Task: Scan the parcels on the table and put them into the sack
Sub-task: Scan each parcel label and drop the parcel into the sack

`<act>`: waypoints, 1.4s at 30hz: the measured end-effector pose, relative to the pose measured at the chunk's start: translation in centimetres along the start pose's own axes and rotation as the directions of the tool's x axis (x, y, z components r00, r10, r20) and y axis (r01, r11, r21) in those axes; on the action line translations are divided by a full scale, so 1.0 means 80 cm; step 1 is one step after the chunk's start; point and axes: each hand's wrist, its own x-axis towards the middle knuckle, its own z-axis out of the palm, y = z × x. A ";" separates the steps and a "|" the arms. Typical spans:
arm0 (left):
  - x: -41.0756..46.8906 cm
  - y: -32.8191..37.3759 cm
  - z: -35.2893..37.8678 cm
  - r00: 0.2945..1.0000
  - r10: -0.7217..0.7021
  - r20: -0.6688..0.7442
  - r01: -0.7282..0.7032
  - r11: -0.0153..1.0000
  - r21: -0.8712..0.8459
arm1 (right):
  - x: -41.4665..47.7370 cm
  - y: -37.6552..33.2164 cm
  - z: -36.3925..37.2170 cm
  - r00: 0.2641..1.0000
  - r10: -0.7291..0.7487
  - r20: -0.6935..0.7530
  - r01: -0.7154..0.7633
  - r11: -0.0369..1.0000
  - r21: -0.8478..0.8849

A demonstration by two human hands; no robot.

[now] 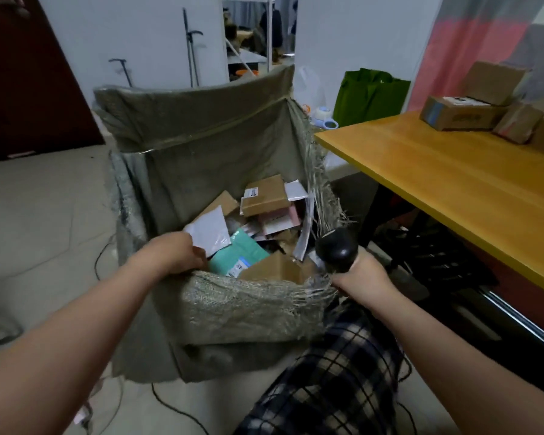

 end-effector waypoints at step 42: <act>-0.117 0.606 -0.001 0.157 0.938 -0.310 -0.986 0.129 -0.109 | -0.195 0.174 -0.345 0.468 0.293 -0.834 -0.031 0.948 0.316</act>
